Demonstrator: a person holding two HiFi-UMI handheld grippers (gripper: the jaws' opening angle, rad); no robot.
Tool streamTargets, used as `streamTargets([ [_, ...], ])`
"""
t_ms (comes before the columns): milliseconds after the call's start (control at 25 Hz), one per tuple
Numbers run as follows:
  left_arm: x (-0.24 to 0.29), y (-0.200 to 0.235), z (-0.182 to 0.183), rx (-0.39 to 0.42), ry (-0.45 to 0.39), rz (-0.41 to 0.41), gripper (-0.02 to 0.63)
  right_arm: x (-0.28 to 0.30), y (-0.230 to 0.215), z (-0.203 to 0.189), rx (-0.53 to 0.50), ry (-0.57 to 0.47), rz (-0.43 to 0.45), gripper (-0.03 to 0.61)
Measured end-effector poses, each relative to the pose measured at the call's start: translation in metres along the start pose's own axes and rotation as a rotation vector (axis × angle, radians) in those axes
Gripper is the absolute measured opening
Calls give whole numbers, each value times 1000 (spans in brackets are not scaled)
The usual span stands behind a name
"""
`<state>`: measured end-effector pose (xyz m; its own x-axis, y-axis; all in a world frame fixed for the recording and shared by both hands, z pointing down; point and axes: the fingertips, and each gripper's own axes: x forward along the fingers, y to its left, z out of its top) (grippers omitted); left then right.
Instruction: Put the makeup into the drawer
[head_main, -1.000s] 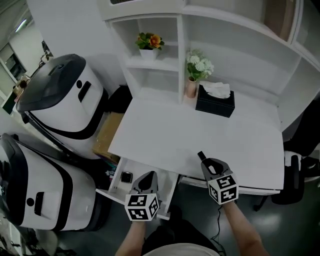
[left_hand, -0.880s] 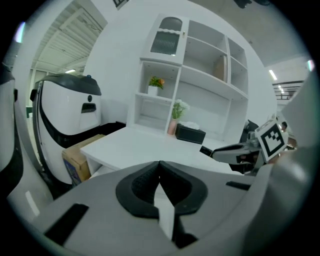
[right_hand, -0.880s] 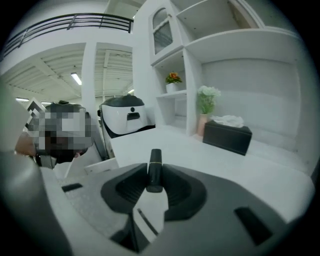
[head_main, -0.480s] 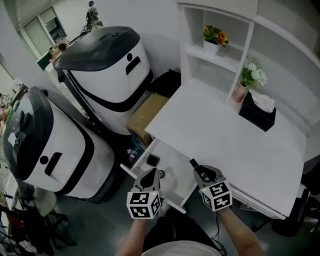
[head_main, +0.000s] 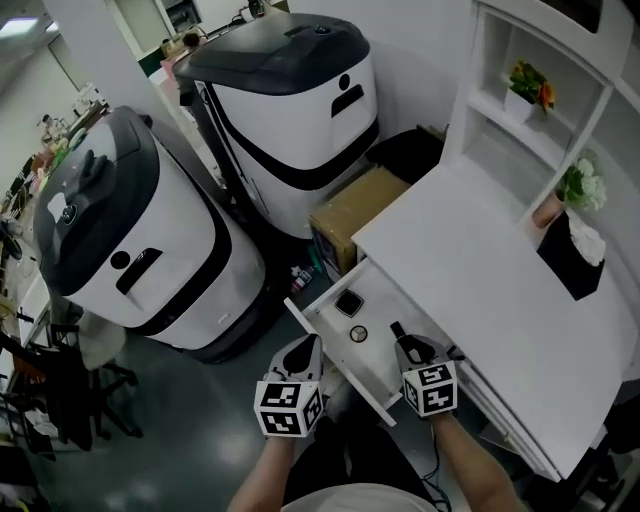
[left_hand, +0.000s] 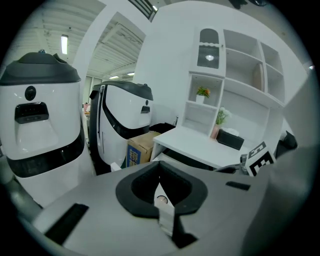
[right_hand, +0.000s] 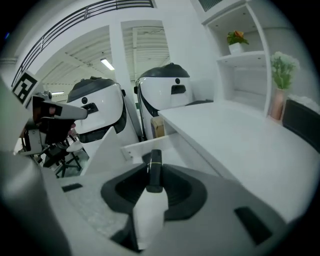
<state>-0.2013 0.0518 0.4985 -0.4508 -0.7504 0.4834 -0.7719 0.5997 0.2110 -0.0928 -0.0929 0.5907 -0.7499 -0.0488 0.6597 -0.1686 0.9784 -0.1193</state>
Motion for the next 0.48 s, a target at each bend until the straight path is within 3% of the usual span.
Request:
streamTargets([
  [480,-9,36,-26,-76,29,101,2,72,4,-42,-66,175,13,100],
])
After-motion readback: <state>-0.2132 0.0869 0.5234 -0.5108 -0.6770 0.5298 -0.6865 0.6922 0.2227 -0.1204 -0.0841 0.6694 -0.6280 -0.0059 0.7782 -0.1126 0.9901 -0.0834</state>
